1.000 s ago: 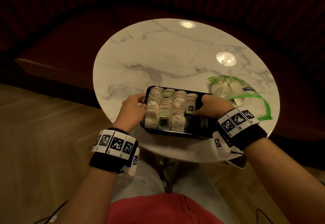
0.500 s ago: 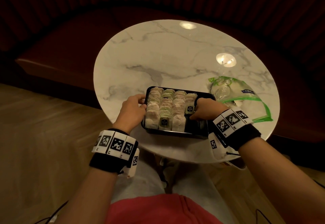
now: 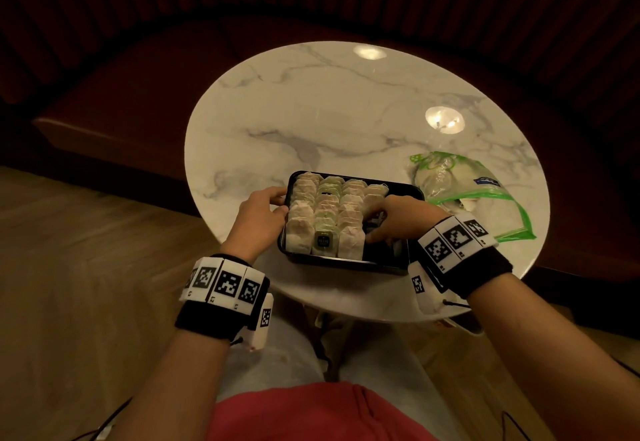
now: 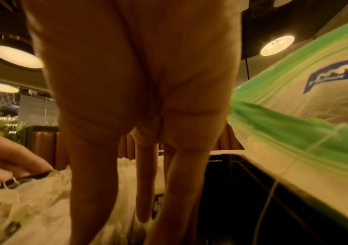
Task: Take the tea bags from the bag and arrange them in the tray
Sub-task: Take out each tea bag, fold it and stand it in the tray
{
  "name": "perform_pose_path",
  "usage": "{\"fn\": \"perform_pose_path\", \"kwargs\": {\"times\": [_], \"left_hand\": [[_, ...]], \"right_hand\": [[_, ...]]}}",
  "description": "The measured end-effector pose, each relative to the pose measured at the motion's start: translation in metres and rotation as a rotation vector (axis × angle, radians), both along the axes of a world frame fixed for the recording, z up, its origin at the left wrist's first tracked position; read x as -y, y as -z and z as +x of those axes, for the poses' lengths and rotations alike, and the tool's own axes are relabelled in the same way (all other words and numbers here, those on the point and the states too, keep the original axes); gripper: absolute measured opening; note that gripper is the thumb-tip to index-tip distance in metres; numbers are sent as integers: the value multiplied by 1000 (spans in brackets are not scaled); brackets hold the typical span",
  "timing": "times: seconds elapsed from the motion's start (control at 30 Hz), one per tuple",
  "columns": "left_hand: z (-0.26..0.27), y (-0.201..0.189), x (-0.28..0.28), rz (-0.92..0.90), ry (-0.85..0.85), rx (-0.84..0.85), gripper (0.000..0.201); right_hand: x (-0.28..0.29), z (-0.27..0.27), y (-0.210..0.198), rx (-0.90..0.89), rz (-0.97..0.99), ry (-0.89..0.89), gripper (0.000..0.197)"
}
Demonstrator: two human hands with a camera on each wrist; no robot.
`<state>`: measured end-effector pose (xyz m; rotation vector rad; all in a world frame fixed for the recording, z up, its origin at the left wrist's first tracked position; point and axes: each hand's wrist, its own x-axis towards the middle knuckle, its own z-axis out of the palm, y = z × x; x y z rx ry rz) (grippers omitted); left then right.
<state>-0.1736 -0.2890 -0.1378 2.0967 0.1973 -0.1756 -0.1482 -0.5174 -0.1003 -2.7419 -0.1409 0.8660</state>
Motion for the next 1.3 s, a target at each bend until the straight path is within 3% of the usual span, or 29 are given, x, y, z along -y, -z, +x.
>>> {"fn": "perform_pose_path", "kwargs": {"times": [0.27,0.37,0.47,0.5,0.63,0.77,0.87,0.97,1.17,1.3], "left_hand": [[1,-7,4,64,26,-31,44],[1,-19,10,135,31,40,42],[-1,-33,29,175,69,158,25],[-4,-38,40,183,105,183,21],[-15,-54,93,203,362,236,19],[-18,-54,138,312,672,212,25],[-16,-57,161,378,771,116,40],[-10,-61,175,370,813,56,52],[-5,-62,183,271,795,38,52],[-5,-57,183,242,776,37,48]], "right_hand": [[48,-41,-25,161,418,334,4],[89,-53,-31,285,353,441,14],[111,-56,-27,373,214,480,4],[114,-56,-25,387,178,473,9],[115,-48,-15,421,153,417,44],[112,-34,-7,437,67,333,44],[108,-24,-3,397,19,331,44],[107,-15,3,383,-19,326,52],[108,-3,10,272,-63,332,48],[98,7,15,236,-129,334,57]]}}
